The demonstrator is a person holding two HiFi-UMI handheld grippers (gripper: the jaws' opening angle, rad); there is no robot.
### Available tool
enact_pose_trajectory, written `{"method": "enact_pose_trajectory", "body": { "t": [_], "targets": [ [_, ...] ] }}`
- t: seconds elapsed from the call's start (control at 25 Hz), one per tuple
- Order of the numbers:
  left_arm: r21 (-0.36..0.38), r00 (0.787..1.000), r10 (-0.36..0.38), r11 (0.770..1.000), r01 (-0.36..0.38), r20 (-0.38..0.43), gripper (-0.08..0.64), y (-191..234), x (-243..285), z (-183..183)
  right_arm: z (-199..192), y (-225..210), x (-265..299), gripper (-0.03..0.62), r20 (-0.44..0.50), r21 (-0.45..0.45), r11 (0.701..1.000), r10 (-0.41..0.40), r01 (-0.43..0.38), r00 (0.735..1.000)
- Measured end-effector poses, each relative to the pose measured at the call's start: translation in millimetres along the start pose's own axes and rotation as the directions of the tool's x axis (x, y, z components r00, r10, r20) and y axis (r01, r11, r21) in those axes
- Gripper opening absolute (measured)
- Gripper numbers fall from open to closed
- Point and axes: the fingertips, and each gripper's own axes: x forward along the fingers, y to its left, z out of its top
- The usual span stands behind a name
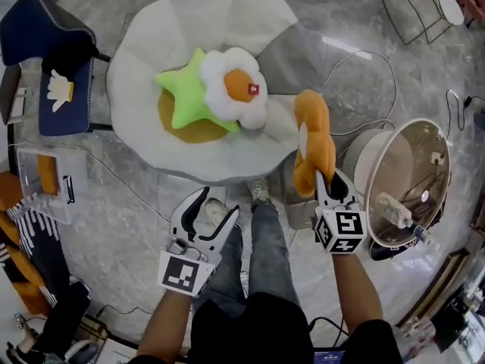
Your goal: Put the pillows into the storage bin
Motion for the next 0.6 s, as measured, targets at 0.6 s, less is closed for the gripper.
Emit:
{"method": "enact_pose_trajectory", "body": {
  "t": [0.6],
  "targets": [
    [0.165, 0.974, -0.186, 0.964, 0.207, -0.132, 0.278, -78, 28, -32, -165, -43, -57, 0.095, -0.198, 0.042, 0.990, -0.126, 0.137, 0.972]
  ]
}}
